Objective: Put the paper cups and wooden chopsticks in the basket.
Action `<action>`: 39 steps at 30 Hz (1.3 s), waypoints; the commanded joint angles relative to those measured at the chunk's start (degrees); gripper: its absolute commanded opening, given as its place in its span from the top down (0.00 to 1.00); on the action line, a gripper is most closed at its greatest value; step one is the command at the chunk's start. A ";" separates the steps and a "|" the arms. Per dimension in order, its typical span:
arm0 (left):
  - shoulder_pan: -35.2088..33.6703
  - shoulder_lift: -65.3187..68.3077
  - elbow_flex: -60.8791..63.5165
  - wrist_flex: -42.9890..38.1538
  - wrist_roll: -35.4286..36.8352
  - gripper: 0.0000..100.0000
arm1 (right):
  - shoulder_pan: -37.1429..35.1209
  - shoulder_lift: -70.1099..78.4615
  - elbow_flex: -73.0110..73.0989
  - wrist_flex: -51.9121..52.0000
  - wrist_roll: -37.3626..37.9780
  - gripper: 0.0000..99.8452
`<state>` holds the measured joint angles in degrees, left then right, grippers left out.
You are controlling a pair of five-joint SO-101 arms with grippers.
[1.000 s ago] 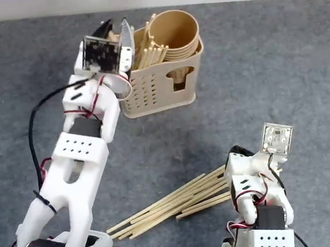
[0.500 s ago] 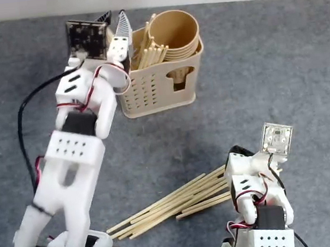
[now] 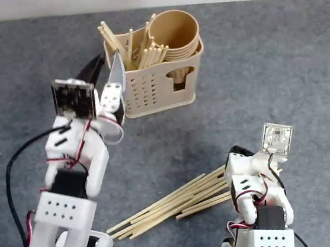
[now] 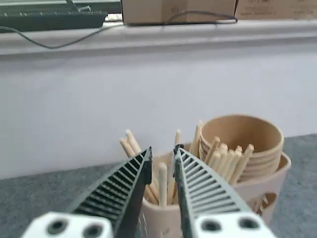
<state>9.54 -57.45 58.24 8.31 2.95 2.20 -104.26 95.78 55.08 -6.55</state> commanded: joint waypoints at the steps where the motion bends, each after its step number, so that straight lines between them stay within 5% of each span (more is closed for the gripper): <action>1: 1.01 -5.76 4.53 0.26 0.44 0.91 | 0.57 -0.92 7.87 -1.36 0.53 0.99; 17: 0.75 -11.38 22.37 0.26 0.70 0.91 | 0.57 -0.92 7.87 -0.84 0.18 0.99; 39: 0.75 -11.38 25.27 0.18 0.44 0.91 | 5.14 -0.75 -17.63 22.99 -3.96 0.99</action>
<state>9.54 -67.56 84.00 8.31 2.95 6.77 -104.97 82.33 77.67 -9.89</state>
